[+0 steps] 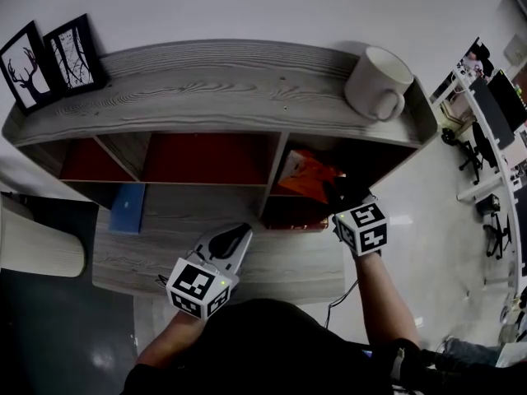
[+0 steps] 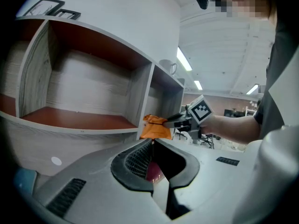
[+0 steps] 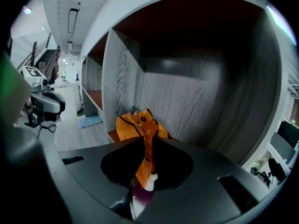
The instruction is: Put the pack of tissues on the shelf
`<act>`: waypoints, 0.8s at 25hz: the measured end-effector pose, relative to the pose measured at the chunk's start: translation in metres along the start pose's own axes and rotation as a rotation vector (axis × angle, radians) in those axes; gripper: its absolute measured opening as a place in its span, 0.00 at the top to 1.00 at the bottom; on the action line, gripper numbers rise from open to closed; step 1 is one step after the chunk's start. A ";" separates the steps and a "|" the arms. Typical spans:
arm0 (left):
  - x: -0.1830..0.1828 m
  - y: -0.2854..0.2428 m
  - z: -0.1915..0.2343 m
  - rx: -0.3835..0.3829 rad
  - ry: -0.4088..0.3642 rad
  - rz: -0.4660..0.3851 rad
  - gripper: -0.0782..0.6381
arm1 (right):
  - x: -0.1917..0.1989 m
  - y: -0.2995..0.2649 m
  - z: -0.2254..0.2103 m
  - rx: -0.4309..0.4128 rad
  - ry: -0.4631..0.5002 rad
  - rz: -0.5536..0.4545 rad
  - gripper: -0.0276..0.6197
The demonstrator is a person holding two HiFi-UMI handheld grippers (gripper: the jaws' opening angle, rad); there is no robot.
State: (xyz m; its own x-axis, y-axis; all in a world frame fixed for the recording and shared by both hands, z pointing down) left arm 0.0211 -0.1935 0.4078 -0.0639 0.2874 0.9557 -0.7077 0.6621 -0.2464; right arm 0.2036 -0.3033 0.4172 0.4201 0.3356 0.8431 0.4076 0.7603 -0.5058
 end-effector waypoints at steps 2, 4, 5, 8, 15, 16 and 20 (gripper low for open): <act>0.002 0.000 0.000 0.009 0.010 -0.007 0.85 | -0.003 -0.007 -0.002 0.015 0.015 0.011 0.88; 0.002 0.001 -0.002 0.028 0.022 -0.025 0.85 | -0.005 -0.014 -0.004 0.032 0.033 0.020 0.88; 0.001 0.002 -0.002 0.037 0.026 -0.032 0.85 | -0.006 -0.017 -0.005 0.038 0.042 0.024 0.88; 0.002 0.004 -0.005 0.050 0.026 -0.040 0.85 | -0.008 -0.026 -0.007 0.052 0.057 0.033 0.88; 0.007 0.013 -0.008 0.050 0.029 -0.037 0.85 | -0.023 -0.009 -0.013 0.155 0.084 -0.041 0.81; 0.008 0.014 -0.009 0.051 0.030 -0.037 0.85 | -0.025 -0.005 -0.012 0.160 0.081 -0.052 0.81; 0.006 0.019 -0.010 0.056 0.025 -0.044 0.85 | -0.025 0.008 -0.012 0.172 0.043 -0.077 0.81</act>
State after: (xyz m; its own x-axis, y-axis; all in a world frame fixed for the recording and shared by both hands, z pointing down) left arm 0.0142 -0.1717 0.4075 -0.0146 0.2762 0.9610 -0.7479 0.6349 -0.1939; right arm 0.2065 -0.3120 0.3900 0.4291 0.2514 0.8676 0.2970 0.8678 -0.3984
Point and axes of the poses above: the fingertips, and each gripper's own axes: y backward along the fingers, z to its left, x out of its underside, the point moved 1 cm from there along y, backward along the fingers, and after that the axes turned 1 degree about -y, right-handed, at the moved point
